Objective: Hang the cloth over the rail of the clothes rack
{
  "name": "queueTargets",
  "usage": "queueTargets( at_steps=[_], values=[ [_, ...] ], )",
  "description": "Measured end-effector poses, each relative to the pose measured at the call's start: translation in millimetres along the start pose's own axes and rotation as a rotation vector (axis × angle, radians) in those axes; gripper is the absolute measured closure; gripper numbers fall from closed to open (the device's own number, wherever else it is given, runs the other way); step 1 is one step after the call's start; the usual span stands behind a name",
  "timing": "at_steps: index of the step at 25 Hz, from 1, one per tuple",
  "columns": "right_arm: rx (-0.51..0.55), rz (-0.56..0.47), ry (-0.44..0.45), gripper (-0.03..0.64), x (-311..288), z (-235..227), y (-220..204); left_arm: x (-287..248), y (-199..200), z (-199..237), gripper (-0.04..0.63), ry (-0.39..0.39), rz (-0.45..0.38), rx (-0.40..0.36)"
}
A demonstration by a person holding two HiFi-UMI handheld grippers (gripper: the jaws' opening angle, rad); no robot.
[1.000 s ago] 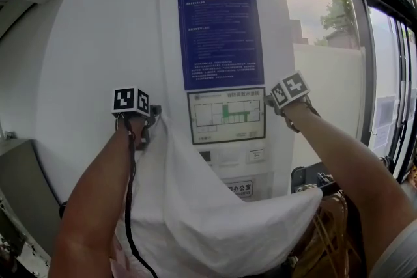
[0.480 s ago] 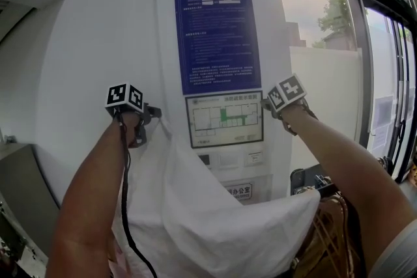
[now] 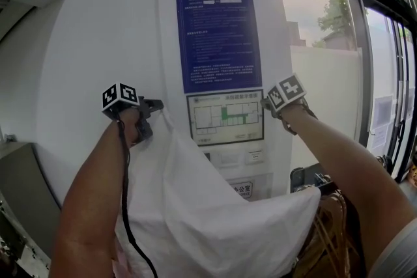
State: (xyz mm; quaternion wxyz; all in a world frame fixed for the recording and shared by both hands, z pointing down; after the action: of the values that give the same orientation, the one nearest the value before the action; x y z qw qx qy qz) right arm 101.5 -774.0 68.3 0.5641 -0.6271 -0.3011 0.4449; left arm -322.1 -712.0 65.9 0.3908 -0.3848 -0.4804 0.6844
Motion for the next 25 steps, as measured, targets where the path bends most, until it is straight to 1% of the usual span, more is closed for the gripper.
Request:
queueTargets(
  at_steps=[2,4,7,9,11,13,16,21,22,23,25],
  values=[
    [0.001,0.0,0.0,0.506,0,1,0,0,-1,1,0.324,-0.007,-0.013,0.041],
    [0.002,-0.002,-0.001,0.506,0,1,0,-2,-4,0,0.324,-0.006,-0.009,0.043],
    [0.006,0.0,-0.002,0.506,1,2,-1,-5,-7,-1,0.324,0.019,0.016,-0.019],
    [0.005,0.001,-0.003,0.506,0,2,-1,-7,-9,-4,0.324,0.027,0.049,-0.062],
    [0.004,0.001,-0.004,0.507,0,1,-2,-10,-11,-8,0.324,0.028,0.109,-0.124],
    [0.006,0.001,-0.003,0.507,0,1,-2,-13,-14,-13,0.324,0.023,0.194,-0.203],
    [0.006,0.004,-0.002,0.506,-1,1,-3,-17,-22,-20,0.324,-0.009,0.314,-0.289],
    [0.01,0.004,-0.003,0.506,-1,3,-4,-21,-45,-23,0.324,-0.025,0.541,-0.445],
    [0.009,0.004,-0.002,0.506,-1,3,-4,-21,-47,-22,0.324,-0.022,0.562,-0.462],
    [0.008,0.004,-0.002,0.506,0,3,-4,-21,-48,-21,0.324,-0.02,0.564,-0.466],
    [0.005,0.003,-0.001,0.506,0,3,-4,-20,-47,-21,0.324,-0.019,0.537,-0.452]
  ],
)
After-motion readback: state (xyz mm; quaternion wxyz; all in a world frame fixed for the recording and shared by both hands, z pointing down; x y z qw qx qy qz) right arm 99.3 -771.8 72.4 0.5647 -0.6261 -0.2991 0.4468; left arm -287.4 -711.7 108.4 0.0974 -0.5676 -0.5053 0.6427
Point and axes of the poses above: the fingertips, and each gripper's own axes: x backward along the fingers, z to its left, y out of its top, the point moved 6 cm from there along x, backward along the fingers, and after that the axes turned 15 degrees about -x, right-handed, at the moved point
